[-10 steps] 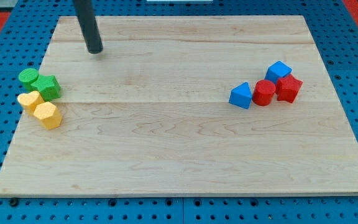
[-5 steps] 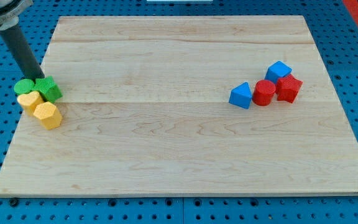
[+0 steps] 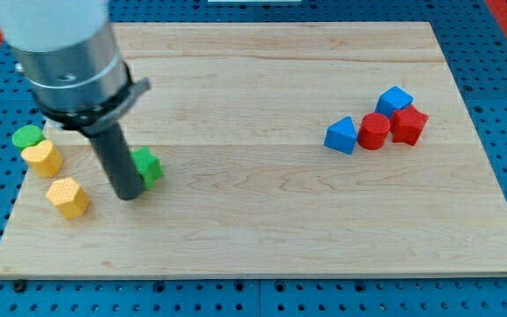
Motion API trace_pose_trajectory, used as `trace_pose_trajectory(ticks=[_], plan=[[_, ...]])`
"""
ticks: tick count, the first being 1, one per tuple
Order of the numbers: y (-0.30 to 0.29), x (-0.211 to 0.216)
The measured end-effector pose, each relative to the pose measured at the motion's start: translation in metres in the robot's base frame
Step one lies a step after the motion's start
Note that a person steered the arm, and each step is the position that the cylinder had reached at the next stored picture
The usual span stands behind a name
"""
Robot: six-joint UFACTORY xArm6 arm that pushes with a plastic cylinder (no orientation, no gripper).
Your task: Slide the green star to the bottom right side of the table
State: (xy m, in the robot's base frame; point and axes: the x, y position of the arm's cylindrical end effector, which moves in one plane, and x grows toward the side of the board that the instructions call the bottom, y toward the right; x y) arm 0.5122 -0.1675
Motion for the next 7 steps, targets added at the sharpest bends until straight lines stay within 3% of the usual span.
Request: trace_pose_trajectory(ticks=[1, 2, 3, 4, 6, 7], plan=[[-0.020, -0.041], [0.014, -0.052], [0.120, -0.043], [0.190, -0.022], [0.199, 0.004], [0.224, -0.003]])
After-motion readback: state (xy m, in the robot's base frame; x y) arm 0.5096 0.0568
